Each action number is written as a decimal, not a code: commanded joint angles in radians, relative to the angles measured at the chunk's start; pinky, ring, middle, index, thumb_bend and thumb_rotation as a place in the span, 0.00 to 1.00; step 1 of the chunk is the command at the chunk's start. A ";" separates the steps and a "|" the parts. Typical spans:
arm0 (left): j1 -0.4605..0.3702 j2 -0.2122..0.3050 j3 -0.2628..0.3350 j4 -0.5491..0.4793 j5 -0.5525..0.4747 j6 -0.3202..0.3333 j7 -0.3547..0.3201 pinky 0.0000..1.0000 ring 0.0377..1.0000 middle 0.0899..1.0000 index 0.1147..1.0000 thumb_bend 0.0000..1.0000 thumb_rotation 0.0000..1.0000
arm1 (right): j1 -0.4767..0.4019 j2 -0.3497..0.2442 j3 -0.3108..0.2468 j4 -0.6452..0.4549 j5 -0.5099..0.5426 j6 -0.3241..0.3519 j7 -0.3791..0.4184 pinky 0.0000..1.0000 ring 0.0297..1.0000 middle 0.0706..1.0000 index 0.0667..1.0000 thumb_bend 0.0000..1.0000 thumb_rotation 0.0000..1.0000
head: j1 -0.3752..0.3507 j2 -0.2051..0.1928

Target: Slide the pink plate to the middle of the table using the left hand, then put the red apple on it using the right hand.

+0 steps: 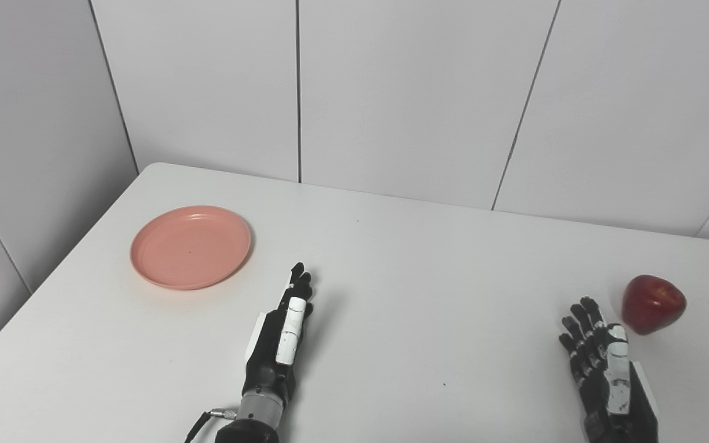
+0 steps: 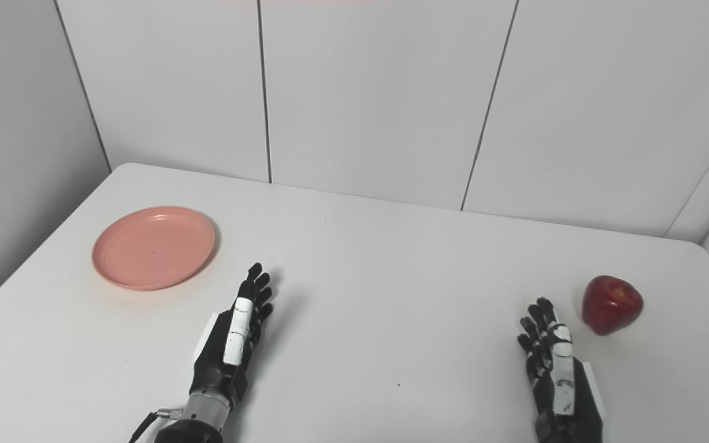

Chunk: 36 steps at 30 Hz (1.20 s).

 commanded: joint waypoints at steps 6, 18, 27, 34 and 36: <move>0.038 -0.018 0.000 -0.004 0.012 -0.042 0.010 1.00 1.00 1.00 1.00 0.83 0.98 | 0.009 -0.009 -0.007 0.029 0.009 -0.031 0.017 1.00 0.98 0.98 0.97 0.86 1.00 | 0.001 -0.013; 0.040 -0.024 -0.002 0.018 0.009 -0.064 0.010 1.00 1.00 1.00 1.00 0.82 0.97 | 0.014 -0.009 -0.009 0.039 0.006 -0.039 0.024 1.00 0.98 0.98 0.98 0.86 1.00 | 0.004 -0.044; 0.042 -0.023 0.000 0.012 0.007 -0.063 0.008 1.00 1.00 1.00 1.00 0.82 0.97 | 0.020 -0.005 -0.007 0.023 -0.003 -0.027 0.017 1.00 0.97 0.97 0.98 0.87 1.00 | 0.000 -0.040; 0.041 -0.022 0.002 0.026 0.005 -0.074 0.007 1.00 1.00 1.00 1.00 0.81 0.97 | 0.018 -0.004 -0.006 0.032 -0.004 -0.033 0.019 1.00 0.97 0.97 0.98 0.85 1.00 | -0.001 -0.058; 0.041 -0.023 0.002 0.030 0.005 -0.076 0.008 1.00 1.00 1.00 1.00 0.81 0.97 | 0.018 -0.004 -0.006 0.035 -0.003 -0.035 0.021 1.00 0.97 0.98 0.98 0.85 1.00 | 0.000 -0.065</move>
